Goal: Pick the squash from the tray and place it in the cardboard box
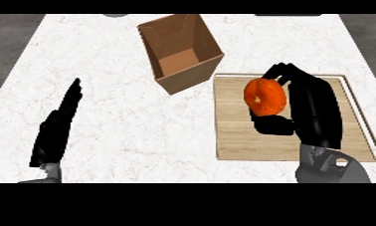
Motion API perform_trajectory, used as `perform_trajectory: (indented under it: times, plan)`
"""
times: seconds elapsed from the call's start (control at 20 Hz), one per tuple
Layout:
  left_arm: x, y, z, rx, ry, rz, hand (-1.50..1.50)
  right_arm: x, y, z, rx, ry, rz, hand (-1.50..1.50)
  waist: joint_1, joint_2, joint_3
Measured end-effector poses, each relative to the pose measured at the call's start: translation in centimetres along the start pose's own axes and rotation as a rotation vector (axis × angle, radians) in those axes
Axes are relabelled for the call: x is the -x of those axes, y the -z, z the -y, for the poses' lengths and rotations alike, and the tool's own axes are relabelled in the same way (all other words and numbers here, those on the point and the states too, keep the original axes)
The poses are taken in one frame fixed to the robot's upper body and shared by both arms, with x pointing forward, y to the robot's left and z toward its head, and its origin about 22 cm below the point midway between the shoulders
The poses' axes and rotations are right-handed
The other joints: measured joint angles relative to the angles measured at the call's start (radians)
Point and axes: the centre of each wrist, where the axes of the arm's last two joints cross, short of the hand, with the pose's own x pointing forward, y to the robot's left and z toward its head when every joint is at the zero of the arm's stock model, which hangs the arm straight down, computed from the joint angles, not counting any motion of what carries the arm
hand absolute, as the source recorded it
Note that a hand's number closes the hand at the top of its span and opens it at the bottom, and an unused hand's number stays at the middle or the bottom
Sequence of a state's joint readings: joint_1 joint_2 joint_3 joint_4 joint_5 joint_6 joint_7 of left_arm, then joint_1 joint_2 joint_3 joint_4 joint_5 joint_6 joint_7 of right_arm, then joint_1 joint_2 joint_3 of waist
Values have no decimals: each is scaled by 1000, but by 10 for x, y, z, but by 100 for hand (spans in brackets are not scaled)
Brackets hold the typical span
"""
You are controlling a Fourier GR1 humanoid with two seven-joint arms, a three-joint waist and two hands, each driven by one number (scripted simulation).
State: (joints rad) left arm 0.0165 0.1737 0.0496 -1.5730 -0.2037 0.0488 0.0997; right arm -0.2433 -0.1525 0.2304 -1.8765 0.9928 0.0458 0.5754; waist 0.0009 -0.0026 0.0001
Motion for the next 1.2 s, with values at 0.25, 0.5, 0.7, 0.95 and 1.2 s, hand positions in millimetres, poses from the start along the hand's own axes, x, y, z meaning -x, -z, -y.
perform_trajectory:
  times: [0.25,0.5,0.7,0.95,1.2]
  plan:
    - [2,1,-9,5,-1,3,0,-39,10,8,19,101,102,150,4,2,0]
    - [1,8,-4,5,-5,5,0,-81,34,9,16,130,133,150,7,3,0]
    - [-4,5,-3,13,1,14,0,-105,65,0,-1,125,116,150,15,4,0]
    - [-1,5,-4,21,5,14,0,-128,102,-16,-45,113,85,150,22,7,-1]
    - [1,10,5,28,5,23,0,-137,128,-44,-105,97,51,150,32,10,-1]
